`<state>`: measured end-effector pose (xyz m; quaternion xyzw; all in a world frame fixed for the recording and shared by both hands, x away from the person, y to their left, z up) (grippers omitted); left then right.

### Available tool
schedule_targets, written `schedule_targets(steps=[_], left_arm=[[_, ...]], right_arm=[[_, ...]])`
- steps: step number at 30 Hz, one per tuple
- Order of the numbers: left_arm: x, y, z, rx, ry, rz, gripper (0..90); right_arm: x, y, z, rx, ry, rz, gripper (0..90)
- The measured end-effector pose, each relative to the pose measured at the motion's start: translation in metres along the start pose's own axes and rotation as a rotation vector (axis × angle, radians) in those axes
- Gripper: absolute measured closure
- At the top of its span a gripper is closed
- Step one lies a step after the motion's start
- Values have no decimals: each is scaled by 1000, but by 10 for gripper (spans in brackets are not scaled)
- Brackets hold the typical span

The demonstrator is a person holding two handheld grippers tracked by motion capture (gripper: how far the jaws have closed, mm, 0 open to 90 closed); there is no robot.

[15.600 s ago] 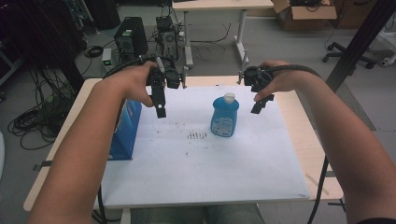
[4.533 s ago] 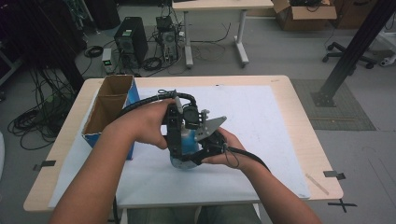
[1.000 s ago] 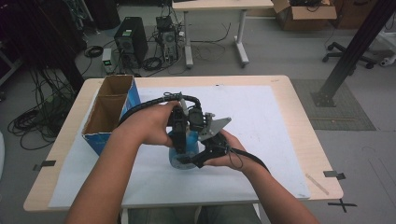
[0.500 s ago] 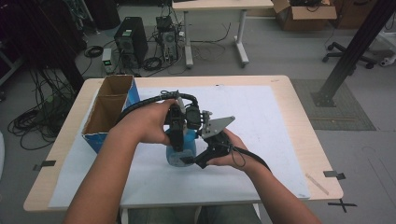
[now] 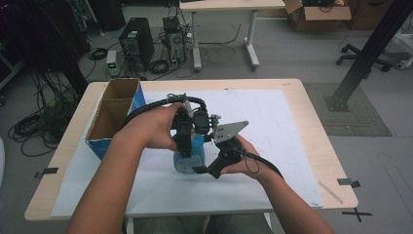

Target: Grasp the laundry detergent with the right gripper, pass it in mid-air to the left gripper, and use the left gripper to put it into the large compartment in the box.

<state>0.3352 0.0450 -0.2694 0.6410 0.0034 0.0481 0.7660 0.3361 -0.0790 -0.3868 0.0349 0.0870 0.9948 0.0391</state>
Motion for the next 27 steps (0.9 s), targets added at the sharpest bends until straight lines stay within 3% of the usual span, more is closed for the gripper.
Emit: schedule_targets(steps=[5, 7, 11, 12, 14, 15, 16, 18, 19, 20, 22, 23, 24, 26, 27], left_arm=[[1, 1, -1, -1, 19, 0, 392], [1, 2, -1, 1, 15, 4, 392], [4, 6, -2, 12, 56, 9, 392], [7, 9, -2, 18, 86, 22, 392], [8, 12, -2, 21, 105, 27, 392], [9, 14, -3, 24, 122, 32, 391], [12, 19, -3, 25, 164, 46, 391], [13, 21, -4, 25, 181, 52, 391], [16, 26, -5, 24, 217, 63, 391], [16, 26, -5, 24, 217, 63, 391], [22, 32, -6, 18, 274, 87, 391], [22, 32, -6, 18, 274, 87, 391], [25, 37, -7, 11, 319, 101, 391], [28, 43, -8, -3, 364, 111, 391], [28, 43, -8, -3, 364, 111, 391]], right_arm=[[-1, 10, 3, -10, 3, 5, 6], [-2, 20, 5, -10, 26, 2, 7], [-4, 34, 10, -12, 41, -2, 6], [-6, 45, 13, 4, 50, -10, 7], [-8, 50, 14, 15, 48, -18, 7], [-10, 56, 15, 31, 52, -27, 7], [-14, 67, 16, 65, 61, -49, 8], [-16, 72, 17, 80, 65, -63, 7], [-20, 82, 18, 109, 74, -82, 9], [-20, 82, 18, 109, 74, -82, 9], [-27, 98, 20, 197, 80, -127, 9], [-27, 98, 20, 197, 80, -127, 9], [-31, 105, 22, 243, 80, -139, 11], [-35, 113, 23, 304, 67, -150, 12], [-35, 113, 23, 304, 67, -150, 12]])
Point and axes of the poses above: each handheld gripper's, and its own axes: y roughly backward along the jaws, z roughly out of its top, x roughly to its left, the point moved 1 cm from there along -y, roughly forward along the jaws, and after that the axes turned 13 degrees about -x, right-handed, at the moved point
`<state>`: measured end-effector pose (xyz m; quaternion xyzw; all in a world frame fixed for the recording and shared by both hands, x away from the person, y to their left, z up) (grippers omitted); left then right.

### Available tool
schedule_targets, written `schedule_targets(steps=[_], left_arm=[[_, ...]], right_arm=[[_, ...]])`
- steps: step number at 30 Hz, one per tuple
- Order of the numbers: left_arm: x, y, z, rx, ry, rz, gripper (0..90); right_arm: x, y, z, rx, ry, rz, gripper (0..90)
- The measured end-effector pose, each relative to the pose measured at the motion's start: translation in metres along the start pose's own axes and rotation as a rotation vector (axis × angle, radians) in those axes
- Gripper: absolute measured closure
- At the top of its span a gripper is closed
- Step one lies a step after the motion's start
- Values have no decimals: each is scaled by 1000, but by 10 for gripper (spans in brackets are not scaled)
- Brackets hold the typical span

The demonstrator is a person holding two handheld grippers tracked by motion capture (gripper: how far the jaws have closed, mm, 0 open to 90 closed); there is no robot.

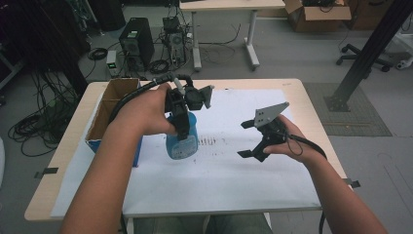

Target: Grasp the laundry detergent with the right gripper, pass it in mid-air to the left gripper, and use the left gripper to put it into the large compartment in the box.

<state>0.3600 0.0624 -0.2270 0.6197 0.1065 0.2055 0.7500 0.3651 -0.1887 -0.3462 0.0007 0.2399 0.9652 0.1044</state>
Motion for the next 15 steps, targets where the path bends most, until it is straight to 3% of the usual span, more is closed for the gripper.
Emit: schedule_targets(steps=[1, 2, 3, 6, 10, 11, 13, 15], left_arm=[[4, 6, 0, -16, 34, 3, 391], [4, 6, 0, -16, 34, 3, 390], [7, 12, 1, -33, 60, 11, 391], [10, 19, 1, -44, 83, 22, 390], [18, 32, 2, -52, 158, 42, 390], [18, 32, 2, -52, 158, 42, 390], [25, 41, 1, -56, 210, 60, 390], [27, 45, 0, -56, 228, 65, 390]], right_arm=[[-5, 4, -1, 50, -2, -8, 19], [-7, 6, -1, 75, 1, -8, 20], [-8, 8, -1, 96, 6, -10, 20], [-11, 10, 0, 137, 10, -6, 22], [-18, 14, 3, 210, 26, 7, 23], [-18, 14, 3, 210, 26, 7, 23], [-22, 15, 4, 251, 20, 4, 28], [-24, 15, 5, 269, 20, 3, 28]])
Point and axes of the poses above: each handheld gripper's, and its own axes: y roughly backward along the jaws, z roughly out of its top, x roughly to its left, the point moved 1 cm from there along -y, roughly forward along the jaws, and after that the axes turned 13 degrees about -x, right-handed, at the moved point
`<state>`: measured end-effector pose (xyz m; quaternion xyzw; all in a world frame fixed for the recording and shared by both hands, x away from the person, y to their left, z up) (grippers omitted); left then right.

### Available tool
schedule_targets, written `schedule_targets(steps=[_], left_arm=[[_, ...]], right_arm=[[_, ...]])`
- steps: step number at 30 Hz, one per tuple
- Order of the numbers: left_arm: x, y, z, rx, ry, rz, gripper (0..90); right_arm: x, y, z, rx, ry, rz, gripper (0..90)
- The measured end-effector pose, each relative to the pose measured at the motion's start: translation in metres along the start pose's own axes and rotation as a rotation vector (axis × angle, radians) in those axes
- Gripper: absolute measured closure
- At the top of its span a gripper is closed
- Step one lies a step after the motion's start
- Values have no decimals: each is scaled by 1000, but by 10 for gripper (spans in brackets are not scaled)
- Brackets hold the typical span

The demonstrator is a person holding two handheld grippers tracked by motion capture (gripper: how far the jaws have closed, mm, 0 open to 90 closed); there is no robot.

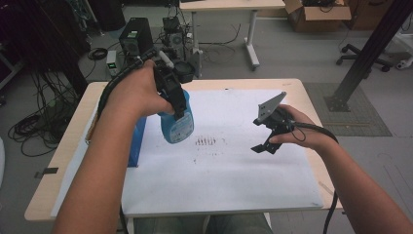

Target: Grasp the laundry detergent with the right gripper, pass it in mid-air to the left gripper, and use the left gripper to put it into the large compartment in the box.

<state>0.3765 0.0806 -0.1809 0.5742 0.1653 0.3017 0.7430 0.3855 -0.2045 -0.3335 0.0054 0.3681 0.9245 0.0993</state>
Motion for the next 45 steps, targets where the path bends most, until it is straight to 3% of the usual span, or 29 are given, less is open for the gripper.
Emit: schedule_targets(steps=[7, 8, 9, 10, 12, 13, 14, 15, 17, 18, 19, 20, 21, 23, 30, 45], left_arm=[[28, 28, -4, -13, 204, 39, 390], [28, 28, -4, -13, 204, 39, 390], [31, 32, -5, -14, 231, 48, 390], [39, 40, -6, -17, 279, 66, 390], [46, 48, -8, -21, 319, 84, 390], [46, 48, -8, -21, 319, 84, 390], [53, 54, -10, -23, 351, 94, 390], [53, 54, -10, -23, 351, 94, 390], [62, 63, -13, -18, 402, 114, 390], [62, 63, -13, -18, 402, 114, 390], [68, 69, -16, -20, 443, 130, 390], [68, 69, -16, -20, 443, 130, 390], [74, 73, -19, -20, 483, 142, 390], [80, 77, -23, -13, 520, 152, 390], [99, 86, -39, 5, 616, 181, 390], [126, 90, -66, 27, 734, 205, 389]], right_arm=[[-5, 3, 3, 48, 6, 1, 28], [-5, 3, 3, 48, 6, 1, 28], [-6, 4, 3, 56, 8, 1, 28], [-8, 4, 4, 65, 8, 2, 28], [-10, 6, 4, 69, 7, -2, 29], [-10, 6, 4, 69, 7, -2, 29], [-12, 6, 4, 74, 2, 1, 29], [-12, 6, 4, 74, 2, 1, 29], [-14, 7, 4, 75, -1, -1, 29], [-14, 7, 4, 75, -1, -1, 29], [-15, 7, 4, 80, -3, 0, 29], [-15, 7, 4, 80, -3, 0, 29], [-16, 6, 3, 82, -6, -1, 29], [-17, 6, 3, 86, -10, 5, 29], [-20, 5, 2, 96, -18, 12, 32], [-22, -1, 1, 113, -26, 17, 32]])
Point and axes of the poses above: each handheld gripper's, and its own axes: y roughly backward along the jaws, z roughly out of its top, x roughly to its left, the point moved 1 cm from there along -y, roughly forward along the jaws, and after that the axes turned 13 degrees about -x, right-handed, at the moved point
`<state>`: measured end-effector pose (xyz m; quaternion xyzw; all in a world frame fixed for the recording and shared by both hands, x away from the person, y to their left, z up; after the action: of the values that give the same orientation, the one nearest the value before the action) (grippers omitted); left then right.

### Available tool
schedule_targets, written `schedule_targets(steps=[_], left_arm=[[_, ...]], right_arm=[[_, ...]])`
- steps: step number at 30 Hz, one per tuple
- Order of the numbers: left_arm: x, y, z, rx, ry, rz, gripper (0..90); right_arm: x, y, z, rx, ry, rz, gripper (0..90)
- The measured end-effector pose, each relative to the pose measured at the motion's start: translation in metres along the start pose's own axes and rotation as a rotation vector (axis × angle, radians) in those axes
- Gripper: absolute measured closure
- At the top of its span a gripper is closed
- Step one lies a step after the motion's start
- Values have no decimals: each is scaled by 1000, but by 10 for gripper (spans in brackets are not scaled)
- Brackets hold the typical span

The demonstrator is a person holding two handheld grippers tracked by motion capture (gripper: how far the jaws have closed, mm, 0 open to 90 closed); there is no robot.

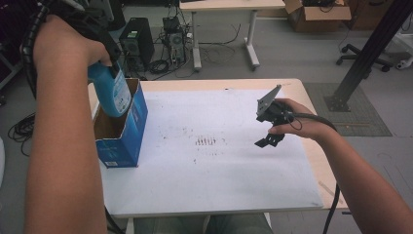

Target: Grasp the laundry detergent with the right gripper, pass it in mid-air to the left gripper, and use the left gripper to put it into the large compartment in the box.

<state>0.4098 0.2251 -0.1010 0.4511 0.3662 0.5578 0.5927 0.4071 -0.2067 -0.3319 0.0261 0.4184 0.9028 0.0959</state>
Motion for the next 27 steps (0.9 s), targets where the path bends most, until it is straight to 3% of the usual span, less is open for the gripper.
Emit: schedule_targets(steps=[6, 12, 27], left_arm=[[17, -9, -3, 7, 49, 16, 389], [26, -21, -7, 14, 68, 24, 389], [34, -59, -16, 55, 83, 4, 389]], right_arm=[[0, -3, 1, 6, 1, 5, 32], [1, -5, 2, 8, 0, 4, 32], [3, -12, 0, 6, -5, 16, 32]])
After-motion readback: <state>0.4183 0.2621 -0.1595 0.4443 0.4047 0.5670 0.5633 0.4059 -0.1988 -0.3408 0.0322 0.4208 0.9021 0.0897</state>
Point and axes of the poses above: each handheld gripper's, and its own axes: y roughly backward along the jaws, z roughly out of its top, x roughly to its left, the point moved 1 cm from there along -y, roughly forward along the jaws, and after that the axes turned 13 degrees about -x, right-handed, at the moved point
